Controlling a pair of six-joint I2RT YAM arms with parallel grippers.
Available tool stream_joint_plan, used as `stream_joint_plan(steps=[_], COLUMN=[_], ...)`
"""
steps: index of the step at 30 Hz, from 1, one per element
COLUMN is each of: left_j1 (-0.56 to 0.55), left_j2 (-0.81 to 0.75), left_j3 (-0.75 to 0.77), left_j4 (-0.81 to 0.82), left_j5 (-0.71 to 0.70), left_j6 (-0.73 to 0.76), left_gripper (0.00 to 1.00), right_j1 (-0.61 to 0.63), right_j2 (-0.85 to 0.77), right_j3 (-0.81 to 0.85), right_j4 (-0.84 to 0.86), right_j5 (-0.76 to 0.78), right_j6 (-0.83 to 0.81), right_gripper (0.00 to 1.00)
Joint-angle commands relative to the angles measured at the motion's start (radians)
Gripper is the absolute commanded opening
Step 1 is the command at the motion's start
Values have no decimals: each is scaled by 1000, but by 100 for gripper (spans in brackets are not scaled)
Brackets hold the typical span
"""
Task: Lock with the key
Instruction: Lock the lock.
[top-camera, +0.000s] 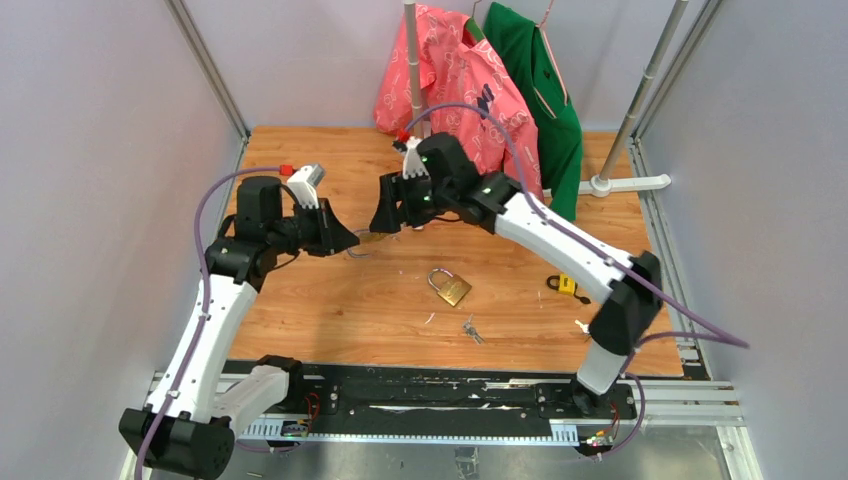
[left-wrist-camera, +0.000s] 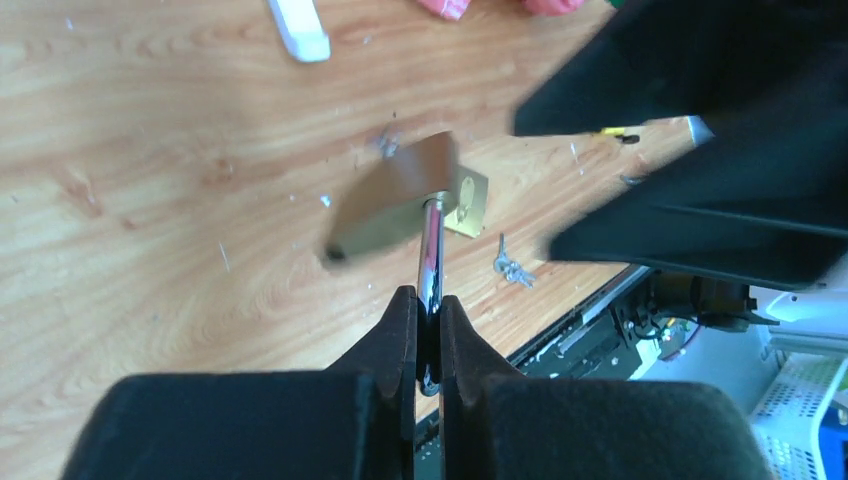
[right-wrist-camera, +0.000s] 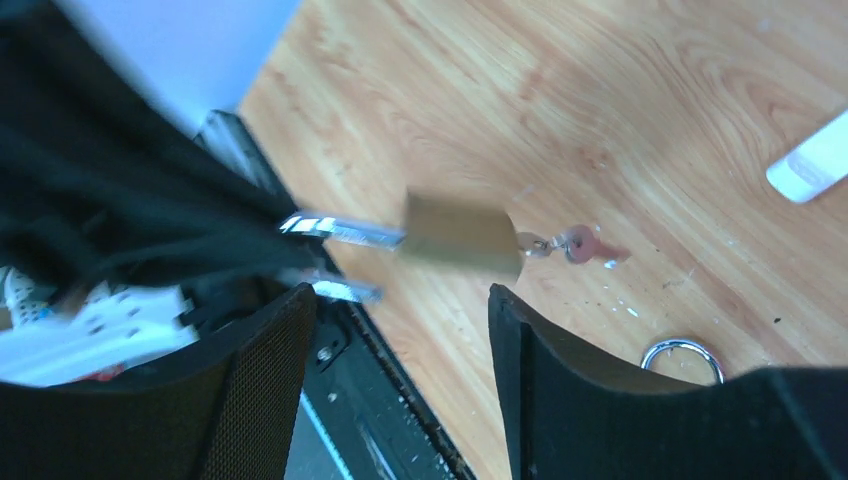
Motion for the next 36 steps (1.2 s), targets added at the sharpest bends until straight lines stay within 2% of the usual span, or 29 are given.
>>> stream_joint_plan(steps=[1, 4, 8, 10, 13, 14, 16, 19, 23, 26, 32, 36], left_j1=[1, 1, 1, 1, 1, 1, 1, 1, -2, -5, -8, -10], left_j2=[-6, -9, -5, -26, -53, -54, -48, -19, 29, 39, 38, 38], left_j3=[107, 159, 218, 214, 215, 228, 254, 279, 363, 397, 409, 413], left_j4=[65, 114, 187, 298, 470, 502, 596, 797, 813, 820, 839, 840], left_j5=[112, 156, 262, 337, 402, 409, 425, 456, 468, 464, 468, 478], left_j6=[63, 63, 33, -12, -72, -87, -154, -335, -423, -461, -490, -487], left_gripper=[0, 0, 0, 0, 0, 0, 0, 0, 0, 0, 0, 0], right_j1=[-53, -105, -167, -220, -289, -296, -295, -293, -293, -293, -288, -269], right_j2=[-167, -222, -331, -396, -488, -506, -525, -547, -592, -601, -526, -482], right_j3=[24, 52, -6, -112, -278, -306, -324, -373, -429, -419, -360, -299], right_j4=[-16, -13, 47, 157, 533, 606, 671, 806, 913, 902, 1028, 1027], right_j5=[-173, -351, -483, -503, -580, -593, -601, -602, -583, -567, -642, -660], right_j6=[-114, -166, -209, -152, 32, 61, 69, 101, 54, 15, 112, 105], right_gripper=[67, 67, 66, 66, 67, 67, 67, 67, 68, 75, 81, 81])
